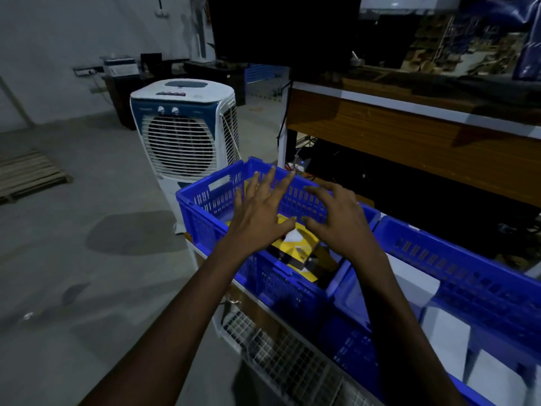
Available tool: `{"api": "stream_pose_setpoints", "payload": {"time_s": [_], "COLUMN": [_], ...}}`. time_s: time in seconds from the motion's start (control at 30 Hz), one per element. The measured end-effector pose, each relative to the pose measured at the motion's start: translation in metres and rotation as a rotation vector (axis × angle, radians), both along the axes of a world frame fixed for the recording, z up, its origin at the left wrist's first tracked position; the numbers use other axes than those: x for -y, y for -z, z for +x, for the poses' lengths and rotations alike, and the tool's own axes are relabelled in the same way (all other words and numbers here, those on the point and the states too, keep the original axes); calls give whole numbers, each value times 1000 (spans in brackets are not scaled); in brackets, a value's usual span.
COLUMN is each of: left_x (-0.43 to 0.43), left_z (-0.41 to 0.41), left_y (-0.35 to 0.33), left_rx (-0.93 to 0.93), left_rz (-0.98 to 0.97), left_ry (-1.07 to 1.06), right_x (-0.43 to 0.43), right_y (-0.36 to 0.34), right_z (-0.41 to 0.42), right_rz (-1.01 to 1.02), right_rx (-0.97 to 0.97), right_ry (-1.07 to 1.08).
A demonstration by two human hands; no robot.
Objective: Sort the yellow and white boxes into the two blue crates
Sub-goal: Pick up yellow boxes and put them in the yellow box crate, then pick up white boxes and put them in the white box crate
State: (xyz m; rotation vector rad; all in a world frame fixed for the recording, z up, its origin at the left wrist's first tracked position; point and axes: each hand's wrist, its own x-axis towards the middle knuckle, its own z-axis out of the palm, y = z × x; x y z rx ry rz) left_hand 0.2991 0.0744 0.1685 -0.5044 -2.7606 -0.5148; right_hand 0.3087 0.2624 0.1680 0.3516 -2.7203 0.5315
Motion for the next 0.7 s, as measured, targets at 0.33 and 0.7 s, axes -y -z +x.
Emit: {"api": "stream_pose_setpoints", "payload": {"time_s": [0.33, 0.7], "left_x": [-55, -132], "left_z": [19, 84], "left_y": [37, 46], "left_rx": [53, 9], "left_rz": [-16, 2], "left_ry": [99, 683], "right_x": [-42, -68], "right_y": [39, 56], "right_z": [48, 201], "right_rz": [50, 44], "right_rx": [71, 43], "right_ry": [167, 645]}}
